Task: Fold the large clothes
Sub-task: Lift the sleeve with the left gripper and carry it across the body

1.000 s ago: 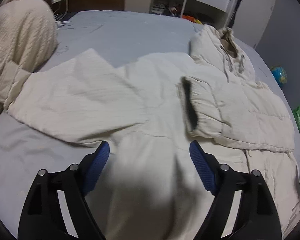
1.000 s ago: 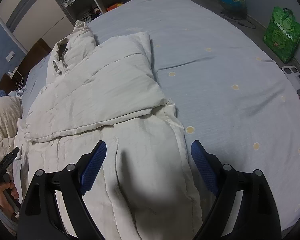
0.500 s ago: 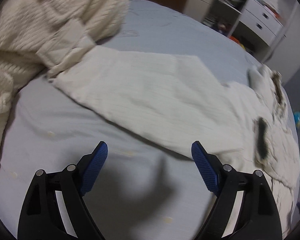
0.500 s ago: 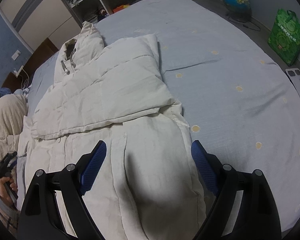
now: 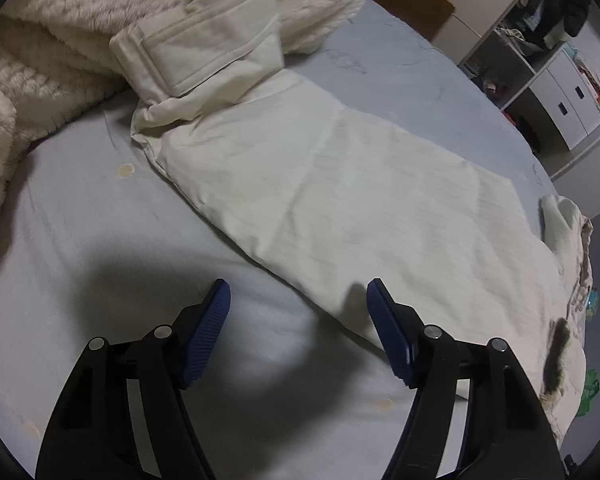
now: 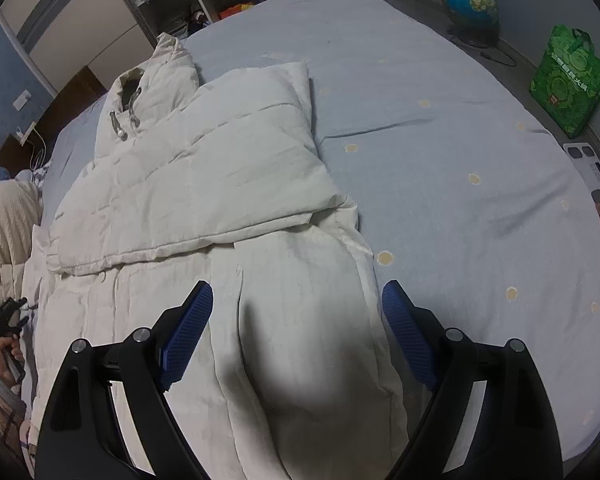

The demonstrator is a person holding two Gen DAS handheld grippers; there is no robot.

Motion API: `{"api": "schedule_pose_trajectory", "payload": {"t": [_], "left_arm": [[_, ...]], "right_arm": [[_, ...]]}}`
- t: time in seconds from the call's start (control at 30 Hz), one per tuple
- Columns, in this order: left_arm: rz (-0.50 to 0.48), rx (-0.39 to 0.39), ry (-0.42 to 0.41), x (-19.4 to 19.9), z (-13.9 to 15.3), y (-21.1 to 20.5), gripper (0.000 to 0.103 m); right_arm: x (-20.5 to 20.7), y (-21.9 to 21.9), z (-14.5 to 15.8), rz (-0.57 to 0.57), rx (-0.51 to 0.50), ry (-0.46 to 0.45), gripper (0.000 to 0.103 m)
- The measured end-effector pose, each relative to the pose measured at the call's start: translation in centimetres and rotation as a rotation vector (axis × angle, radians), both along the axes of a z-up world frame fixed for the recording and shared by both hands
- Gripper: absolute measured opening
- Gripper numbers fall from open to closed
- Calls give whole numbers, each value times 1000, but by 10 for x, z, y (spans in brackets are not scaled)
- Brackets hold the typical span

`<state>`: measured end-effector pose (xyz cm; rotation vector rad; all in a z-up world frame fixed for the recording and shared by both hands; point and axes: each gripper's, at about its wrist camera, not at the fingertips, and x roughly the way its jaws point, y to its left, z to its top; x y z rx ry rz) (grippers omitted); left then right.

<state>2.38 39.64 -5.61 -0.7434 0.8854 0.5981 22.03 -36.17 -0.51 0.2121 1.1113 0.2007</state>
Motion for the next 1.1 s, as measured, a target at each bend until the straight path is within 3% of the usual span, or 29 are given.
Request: {"api": "schedule_pose_trajectory", "payload": {"t": [0.47, 0.57, 0.63, 0.7, 0.8, 1.1], "left_arm": [[-30, 99, -9, 28, -5, 16, 67], [-23, 106, -5, 28, -6, 20, 52], [-22, 98, -7, 26, -3, 24, 14], [-43, 136, -3, 26, 7, 18, 6], [-61, 206, 4, 30, 25, 7, 5], [-101, 285, -74, 17, 90, -22, 5]], "right_arm": [[11, 5, -12, 5, -38, 33, 83], [11, 6, -14, 2, -38, 37, 83], [11, 6, -14, 5, -39, 38, 83], [11, 7, -13, 7, -39, 36, 83], [10, 5, -12, 4, -31, 31, 83], [7, -1, -7, 7, 29, 14, 83]]}}
